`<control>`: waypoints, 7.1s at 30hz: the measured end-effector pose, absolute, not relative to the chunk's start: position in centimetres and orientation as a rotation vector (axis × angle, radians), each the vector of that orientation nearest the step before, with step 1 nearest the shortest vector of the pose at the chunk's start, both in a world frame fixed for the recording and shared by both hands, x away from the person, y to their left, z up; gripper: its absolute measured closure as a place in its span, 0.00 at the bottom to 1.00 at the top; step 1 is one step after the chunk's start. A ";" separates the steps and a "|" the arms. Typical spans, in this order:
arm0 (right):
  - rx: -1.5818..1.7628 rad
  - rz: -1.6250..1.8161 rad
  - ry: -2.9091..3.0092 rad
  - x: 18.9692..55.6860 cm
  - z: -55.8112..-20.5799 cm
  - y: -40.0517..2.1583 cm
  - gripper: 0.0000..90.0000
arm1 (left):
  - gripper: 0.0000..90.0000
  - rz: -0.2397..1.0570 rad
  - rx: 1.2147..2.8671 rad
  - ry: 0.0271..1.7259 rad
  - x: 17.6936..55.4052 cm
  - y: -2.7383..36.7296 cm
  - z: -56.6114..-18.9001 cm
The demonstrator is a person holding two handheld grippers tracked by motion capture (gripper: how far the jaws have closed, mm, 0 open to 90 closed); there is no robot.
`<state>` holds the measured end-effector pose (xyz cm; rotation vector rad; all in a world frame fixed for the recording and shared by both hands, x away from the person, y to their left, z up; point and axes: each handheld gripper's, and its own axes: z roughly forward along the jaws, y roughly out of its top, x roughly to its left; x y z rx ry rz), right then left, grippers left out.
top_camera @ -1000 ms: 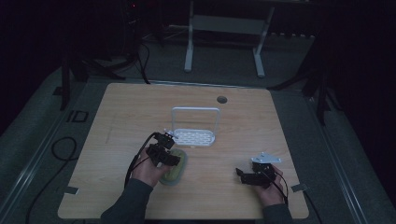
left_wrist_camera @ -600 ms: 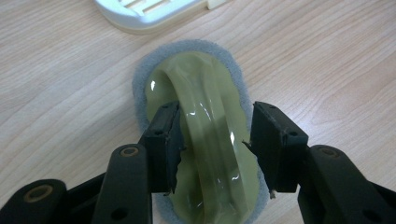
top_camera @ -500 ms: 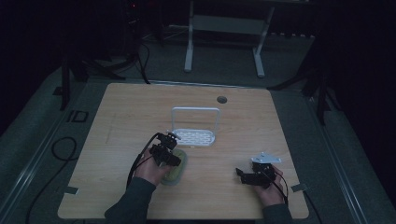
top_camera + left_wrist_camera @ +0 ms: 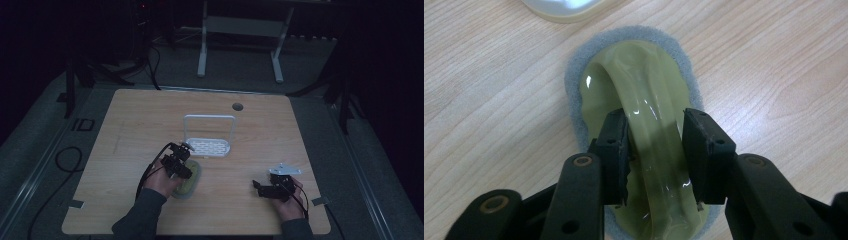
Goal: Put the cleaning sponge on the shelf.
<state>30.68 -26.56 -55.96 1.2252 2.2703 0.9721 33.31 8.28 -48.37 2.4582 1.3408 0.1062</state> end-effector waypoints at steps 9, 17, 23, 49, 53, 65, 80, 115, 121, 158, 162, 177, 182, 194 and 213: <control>1.225 0.972 2.270 30.7 -56.0 -26.6 0.20 | 0.78 0.099 2.520 1.295 33.3 8.3 -48.2; 1.226 0.972 2.270 30.7 -56.0 -26.6 0.20 | 0.78 0.088 2.593 1.245 33.5 8.2 -48.0; 1.226 0.972 2.270 30.7 -56.0 -26.6 0.20 | 0.78 0.088 2.645 1.209 33.6 7.9 -47.8; 1.225 0.972 2.270 30.7 -56.0 -26.6 0.20 | 0.80 0.128 2.626 0.958 34.2 8.3 -45.9; 1.225 0.972 2.270 30.7 -56.0 -26.6 0.20 | 0.80 0.139 2.617 0.924 34.4 8.3 -45.7; 1.227 0.972 2.270 30.7 -56.0 -26.6 0.20 | 0.80 0.150 2.604 0.831 35.2 8.5 -45.0; 1.230 0.973 2.269 30.7 -56.0 -26.5 0.20 | 0.80 0.186 2.619 0.776 36.2 8.7 -43.8; 1.226 0.973 2.269 30.7 -56.0 -26.6 0.20 | 0.80 0.276 2.681 0.605 38.4 8.4 -41.7; 1.226 0.973 2.269 30.7 -56.0 -26.6 0.20 | 0.80 0.287 2.686 0.555 38.8 8.0 -41.3; 1.225 0.974 2.270 30.7 -56.0 -26.6 0.20 | 0.80 0.391 2.782 0.284 39.9 4.7 -41.7; 1.225 0.974 2.270 30.7 -56.0 -26.6 0.20 | 0.80 0.394 2.774 0.268 40.0 4.4 -41.7; 1.224 0.974 2.270 30.7 -56.0 -26.6 0.20 | 0.80 0.408 2.802 0.175 41.0 3.8 -42.3; 1.226 0.974 2.270 30.7 -56.0 -26.6 0.20 | 0.80 0.428 2.802 0.154 41.2 3.5 -41.9; 1.225 0.974 2.270 30.7 -56.0 -26.6 0.20 | 0.80 0.455 2.806 0.128 41.7 3.1 -42.4; 1.227 0.974 2.270 30.7 -56.0 -26.5 0.20 | 0.80 0.478 2.840 0.018 42.2 2.0 -44.0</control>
